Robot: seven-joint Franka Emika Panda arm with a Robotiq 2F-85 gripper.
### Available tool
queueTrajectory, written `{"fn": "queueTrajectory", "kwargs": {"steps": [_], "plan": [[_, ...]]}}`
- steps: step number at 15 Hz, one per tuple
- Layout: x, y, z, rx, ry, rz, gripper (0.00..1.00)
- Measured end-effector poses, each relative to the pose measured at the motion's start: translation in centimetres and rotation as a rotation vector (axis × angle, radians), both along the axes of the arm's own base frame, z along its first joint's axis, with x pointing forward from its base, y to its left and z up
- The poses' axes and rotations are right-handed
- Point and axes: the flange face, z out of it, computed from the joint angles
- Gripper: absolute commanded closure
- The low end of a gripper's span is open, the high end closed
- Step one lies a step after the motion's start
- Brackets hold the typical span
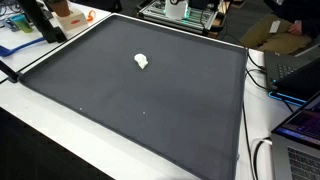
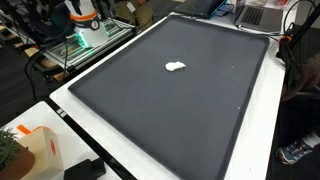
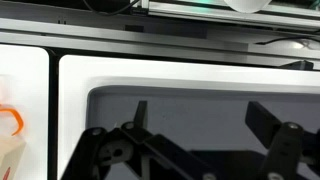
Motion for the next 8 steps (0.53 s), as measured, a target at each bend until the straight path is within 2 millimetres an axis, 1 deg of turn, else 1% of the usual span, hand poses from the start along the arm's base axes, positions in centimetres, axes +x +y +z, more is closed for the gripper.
{"fn": "queueTrajectory", "kwargs": {"steps": [5, 6, 8], "plan": [[0.1, 0.2, 0.0, 0.006, -0.003, -0.002, 0.00], [0.4, 0.7, 0.0, 0.019, -0.014, -0.010, 0.00], [1.3, 2.4, 0.2, 0.043, -0.067, -0.034, 0.00]]}}
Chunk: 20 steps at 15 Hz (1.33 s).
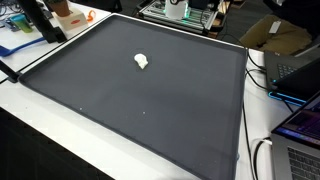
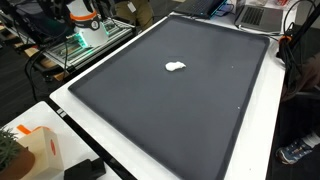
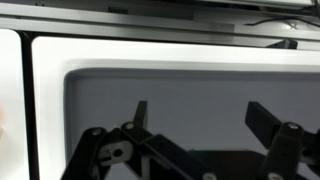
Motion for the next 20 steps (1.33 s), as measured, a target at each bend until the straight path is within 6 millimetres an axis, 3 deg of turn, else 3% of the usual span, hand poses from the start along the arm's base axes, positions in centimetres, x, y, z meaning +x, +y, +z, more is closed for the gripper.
{"fn": "queueTrajectory", "kwargs": {"steps": [3, 14, 16, 20], "plan": [[1.0, 2.6, 0.6, 0.021, -0.084, -0.020, 0.00], [1.3, 2.6, 0.6, 0.023, -0.092, -0.021, 0.00], [2.6, 4.2, 0.7, 0.010, -0.152, 0.009, 0.00], [5.4, 9.6, 0.3, -0.044, -0.273, 0.080, 0.00]]}}
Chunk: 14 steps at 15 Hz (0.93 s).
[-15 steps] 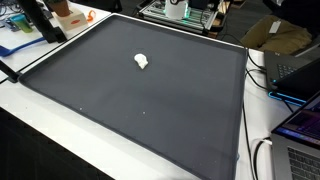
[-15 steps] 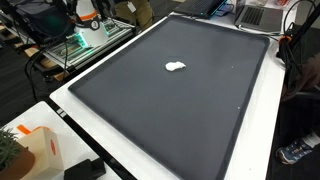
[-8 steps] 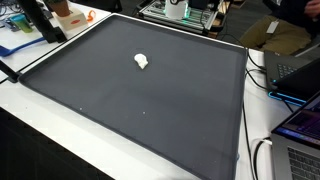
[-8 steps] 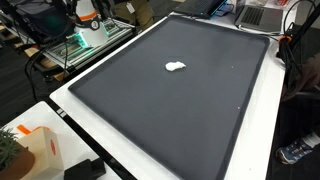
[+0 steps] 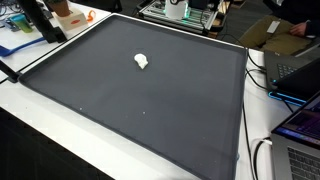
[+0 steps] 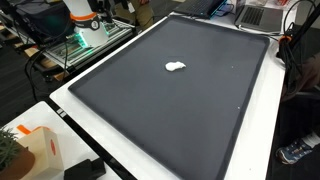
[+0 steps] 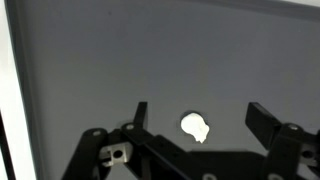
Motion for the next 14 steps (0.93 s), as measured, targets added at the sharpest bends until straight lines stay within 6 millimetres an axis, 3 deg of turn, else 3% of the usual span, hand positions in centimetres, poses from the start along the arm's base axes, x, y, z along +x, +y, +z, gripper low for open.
{"fn": "queueTrajectory", "kwargs": {"steps": [3, 8, 12, 14], "plan": [[1.4, 3.0, -1.2, -0.049, -0.125, 0.001, 0.00], [4.5, 5.1, -2.4, -0.065, -0.318, -0.079, 0.00], [5.2, 7.1, -6.1, -0.035, -0.255, -0.095, 0.00], [5.4, 7.3, -6.6, -0.033, -0.243, -0.094, 0.00]]}}
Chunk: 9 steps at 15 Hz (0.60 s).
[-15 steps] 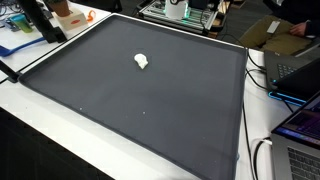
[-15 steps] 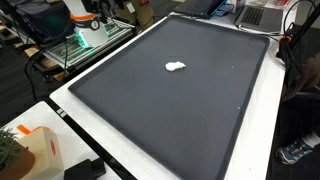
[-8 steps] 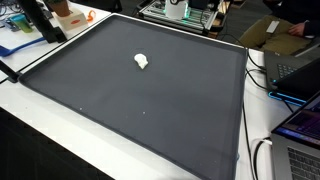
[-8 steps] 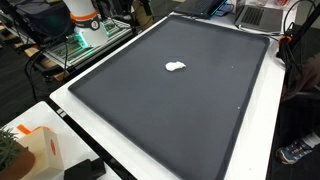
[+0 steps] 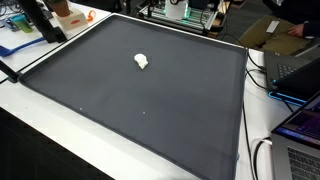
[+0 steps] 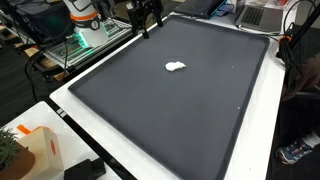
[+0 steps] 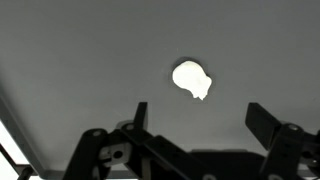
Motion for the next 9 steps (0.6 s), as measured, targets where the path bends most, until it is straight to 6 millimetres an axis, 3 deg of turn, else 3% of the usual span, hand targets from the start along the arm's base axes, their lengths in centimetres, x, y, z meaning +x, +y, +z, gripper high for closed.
{"fn": "queueTrajectory", "kwargs": {"steps": [6, 9], "plan": [[0.8, 0.4, 0.2, 0.007, -0.072, -0.039, 0.00], [1.4, 1.3, -0.6, 0.017, -0.119, -0.073, 0.00]]}}
